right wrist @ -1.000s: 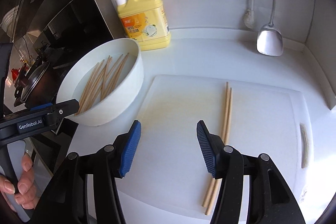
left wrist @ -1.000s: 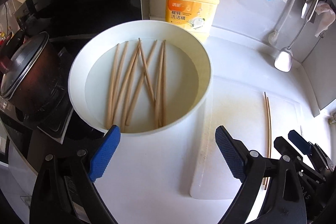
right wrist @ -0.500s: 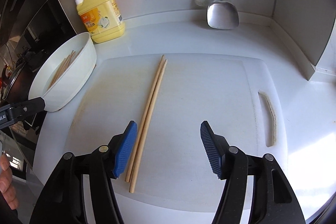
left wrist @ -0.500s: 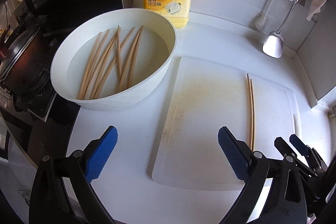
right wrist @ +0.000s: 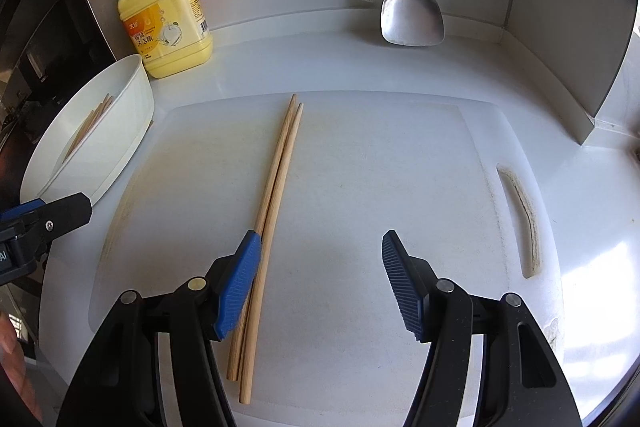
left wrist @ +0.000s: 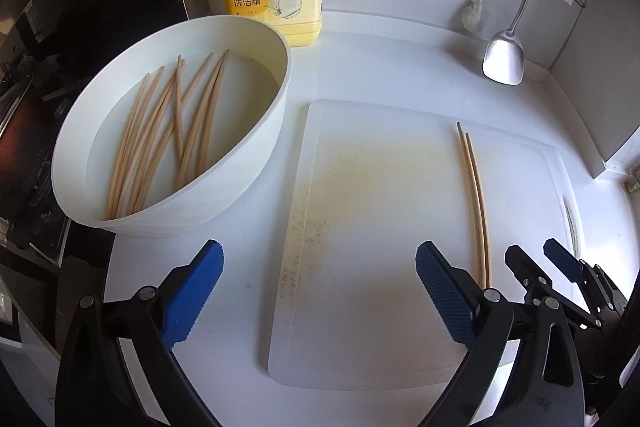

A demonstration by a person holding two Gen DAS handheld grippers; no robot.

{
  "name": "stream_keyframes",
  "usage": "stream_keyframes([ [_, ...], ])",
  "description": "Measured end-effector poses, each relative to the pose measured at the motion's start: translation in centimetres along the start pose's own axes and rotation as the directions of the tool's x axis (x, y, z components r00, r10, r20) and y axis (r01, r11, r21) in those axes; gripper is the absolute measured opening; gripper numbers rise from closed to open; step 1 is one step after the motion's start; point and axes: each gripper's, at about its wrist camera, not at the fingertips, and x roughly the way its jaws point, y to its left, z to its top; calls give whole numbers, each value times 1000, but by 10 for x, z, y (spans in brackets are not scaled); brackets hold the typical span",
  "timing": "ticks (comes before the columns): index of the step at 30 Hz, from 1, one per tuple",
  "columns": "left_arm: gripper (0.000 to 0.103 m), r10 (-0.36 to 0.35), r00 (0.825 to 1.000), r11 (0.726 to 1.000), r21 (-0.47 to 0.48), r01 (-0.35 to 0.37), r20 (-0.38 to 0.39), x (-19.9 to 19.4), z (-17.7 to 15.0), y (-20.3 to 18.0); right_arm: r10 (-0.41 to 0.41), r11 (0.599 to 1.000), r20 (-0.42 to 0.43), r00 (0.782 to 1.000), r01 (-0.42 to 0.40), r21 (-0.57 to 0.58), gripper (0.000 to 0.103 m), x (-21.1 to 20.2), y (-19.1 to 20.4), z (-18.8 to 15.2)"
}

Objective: Organize utensils
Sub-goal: 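Move both open grippers back over the last two chopsticks on the board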

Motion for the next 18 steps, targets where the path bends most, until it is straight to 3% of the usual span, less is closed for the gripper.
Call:
stream_keyframes([
  [18,95,-15,999,1000,-2,15,-29,15,0,12,-84,995,3,996,84,-49,60,19,16,-2],
])
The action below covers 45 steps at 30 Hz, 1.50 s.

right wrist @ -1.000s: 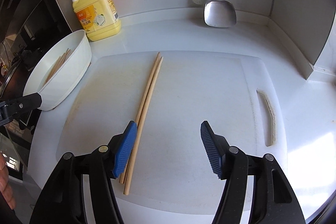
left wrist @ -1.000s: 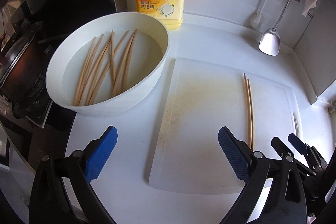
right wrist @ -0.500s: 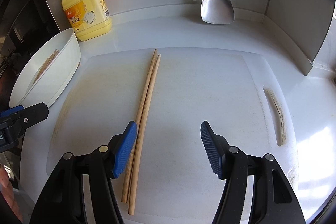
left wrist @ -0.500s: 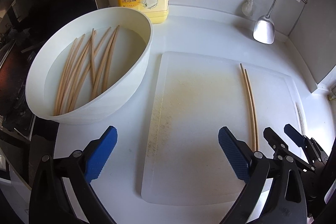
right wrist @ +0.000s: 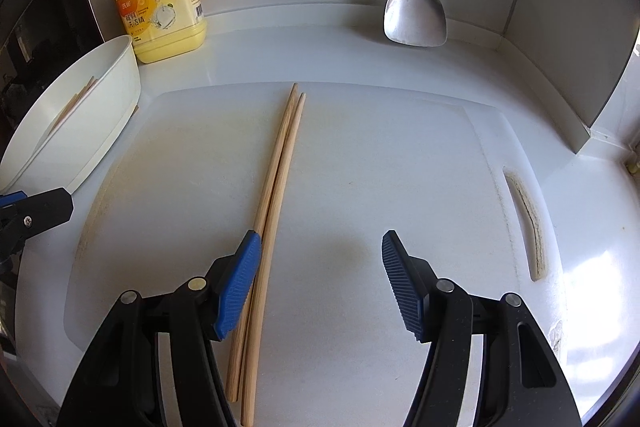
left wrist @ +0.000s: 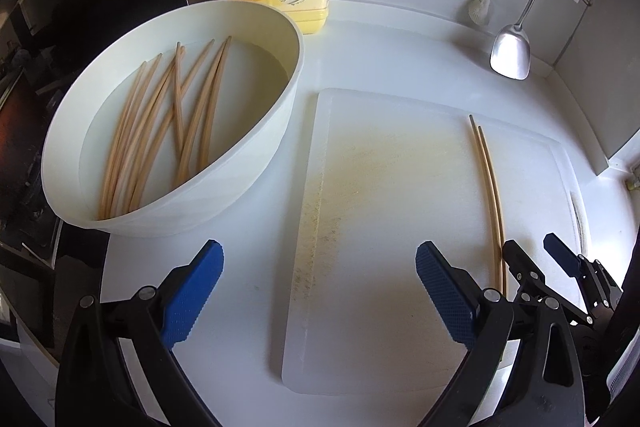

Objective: Organize utensils
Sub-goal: 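Move both open grippers back over the last two chopsticks on the board, then close the left gripper on one chopstick while the right gripper grasps the other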

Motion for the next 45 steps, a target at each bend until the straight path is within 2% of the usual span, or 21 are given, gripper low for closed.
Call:
stream_keyframes([
  [6,95,-3,1000,1000,5,3,-5,3,2,1,-37,999,24,999,37,-17,60,-1,3,-2],
  [12,95,-9,1000,1000,10,9,-11,6,3,1,-22,999,15,1000,23,-35,60,2,6,-4],
  [14,95,-11,1000,1000,15,12,-12,6,3,-1,-23,998,8,1000,24,-49,56,4,9,-5],
  [20,95,-21,1000,1000,20,21,-13,7,2,-9,4,999,22,1000,-3,-40,34,7,0,-4],
  [22,95,-28,1000,999,26,28,-15,9,2,-14,24,998,27,999,-22,-51,18,8,-1,-2],
  [24,95,-39,999,999,35,39,-12,10,1,-20,41,997,29,999,-39,-63,7,10,-3,0],
  [28,95,-84,996,995,53,85,-13,14,0,-36,97,995,29,995,-96,-15,7,12,-19,3],
  [35,95,-155,987,985,74,157,-44,32,1,-71,86,996,31,996,-87,34,7,13,-54,1],
  [39,95,-164,985,983,72,167,-49,41,4,-87,74,996,36,997,-75,50,7,14,-70,-2],
  [45,95,-141,988,986,82,145,-55,57,6,-102,71,995,38,997,-74,69,7,13,-87,-7],
])
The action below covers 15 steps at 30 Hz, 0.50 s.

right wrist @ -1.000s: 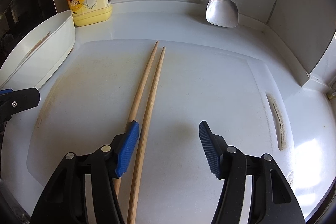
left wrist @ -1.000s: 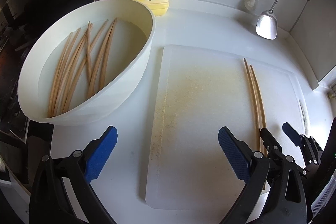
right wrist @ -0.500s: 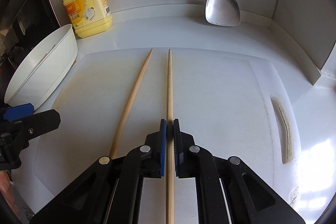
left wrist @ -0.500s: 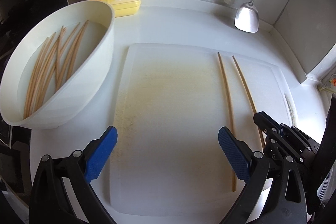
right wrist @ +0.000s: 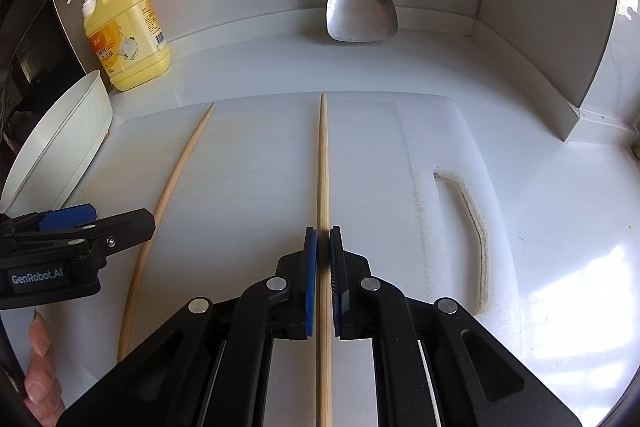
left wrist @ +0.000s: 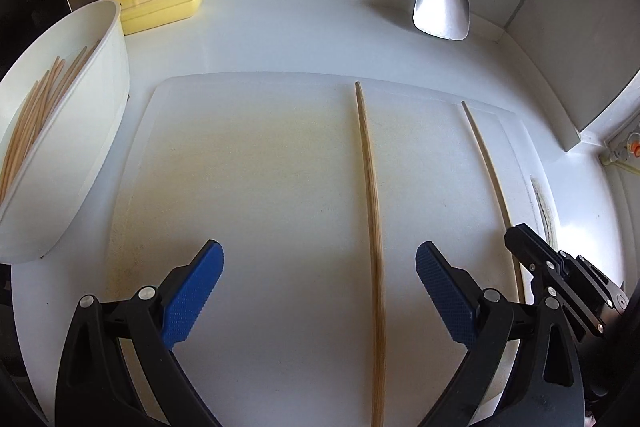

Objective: Organize utensils
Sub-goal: 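Close the left gripper on one chopstick while the right gripper grasps the other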

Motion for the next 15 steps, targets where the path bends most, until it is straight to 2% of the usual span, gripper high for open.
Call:
stream_keyframes([
  [4,95,26,1000,1000,9,-26,11,6,2,-7,23,1000,-7,1000,-23,9,8,-1,-6,-1],
  [10,95,64,997,997,32,-65,36,8,0,-14,35,999,-8,999,-35,-37,21,1,-4,2],
  [15,95,94,994,994,57,-97,58,10,-3,-19,20,997,-1,1000,-20,-68,22,3,-1,3],
])
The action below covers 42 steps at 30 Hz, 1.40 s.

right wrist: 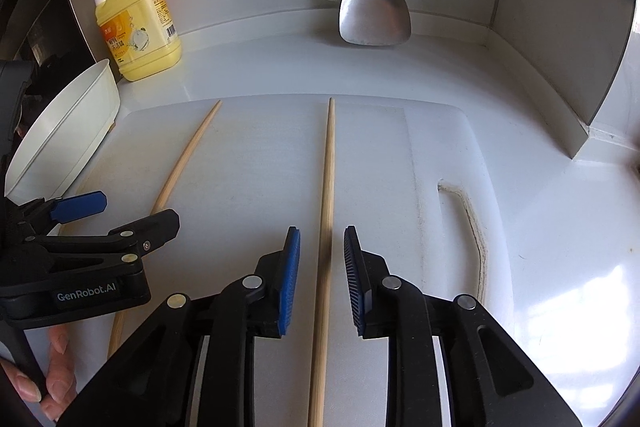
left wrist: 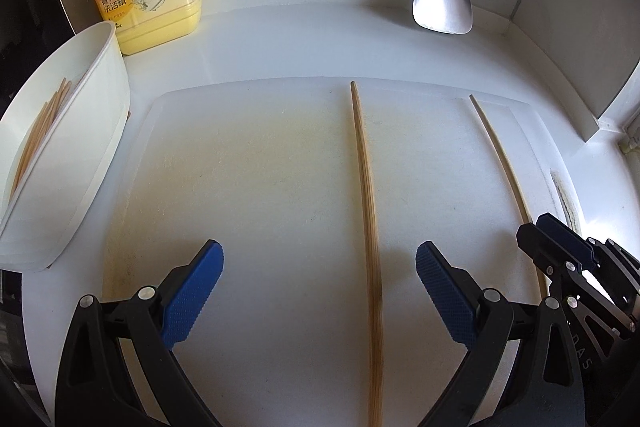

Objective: Organize utensils
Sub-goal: 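Close the left gripper on one chopstick while the right gripper grasps the other, then lift both held chopsticks and carry them over the water basin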

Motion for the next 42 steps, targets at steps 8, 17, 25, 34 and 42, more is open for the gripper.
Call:
stream_keyframes([
  [8,86,7,999,1000,19,-8,41,-4,-7,-5,-28,999,20,999,28,-36,20,-1,7,-4],
  [17,31,-7,998,999,51,4,58,-15,-11,-23,-32,999,18,999,32,-29,7,-1,7,-2],
  [25,7,-53,999,999,10,53,2,-17,-8,-19,12,999,7,1000,-12,32,6,-6,-2,-5],
  [34,7,-83,997,996,-44,83,-5,-55,-8,-3,96,988,33,995,-99,115,6,-27,-12,-4],
  [42,7,-55,997,989,-137,61,47,-107,-7,52,160,984,58,985,-163,67,6,-56,19,20],
])
